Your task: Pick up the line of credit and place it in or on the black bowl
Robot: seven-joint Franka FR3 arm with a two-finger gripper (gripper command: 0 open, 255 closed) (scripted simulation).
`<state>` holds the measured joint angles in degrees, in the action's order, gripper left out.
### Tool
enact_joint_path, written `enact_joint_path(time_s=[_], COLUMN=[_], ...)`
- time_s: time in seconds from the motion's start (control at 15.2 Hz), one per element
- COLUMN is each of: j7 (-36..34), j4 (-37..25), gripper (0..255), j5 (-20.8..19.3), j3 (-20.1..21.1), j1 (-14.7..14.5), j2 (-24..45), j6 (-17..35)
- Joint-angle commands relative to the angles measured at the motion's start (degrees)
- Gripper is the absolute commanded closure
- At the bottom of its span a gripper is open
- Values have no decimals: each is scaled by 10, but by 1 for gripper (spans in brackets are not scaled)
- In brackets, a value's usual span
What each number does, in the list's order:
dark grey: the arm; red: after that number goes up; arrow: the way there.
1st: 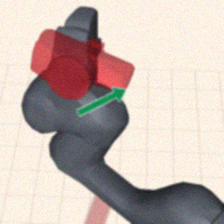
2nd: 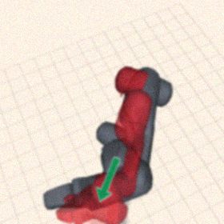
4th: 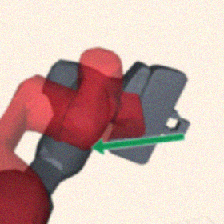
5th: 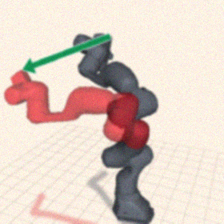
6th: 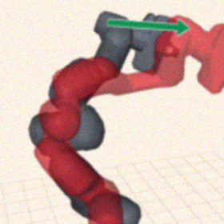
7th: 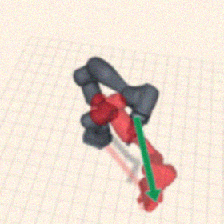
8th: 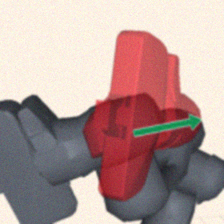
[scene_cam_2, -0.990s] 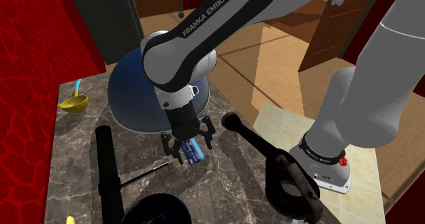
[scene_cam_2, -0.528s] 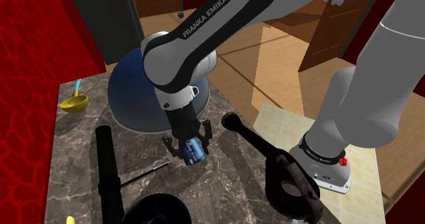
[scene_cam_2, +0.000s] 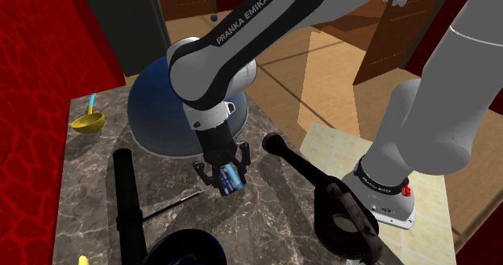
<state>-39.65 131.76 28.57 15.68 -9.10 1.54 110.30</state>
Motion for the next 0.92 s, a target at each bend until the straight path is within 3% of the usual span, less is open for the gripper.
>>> enact_joint_path(time_s=[0.0, 0.86], j7=[0, -31], j4=[0, -41], gripper=[255, 255], j5=[0, -4], j3=[0, -6], j1=[0, 5], j2=[0, -58], j6=[0, -94])
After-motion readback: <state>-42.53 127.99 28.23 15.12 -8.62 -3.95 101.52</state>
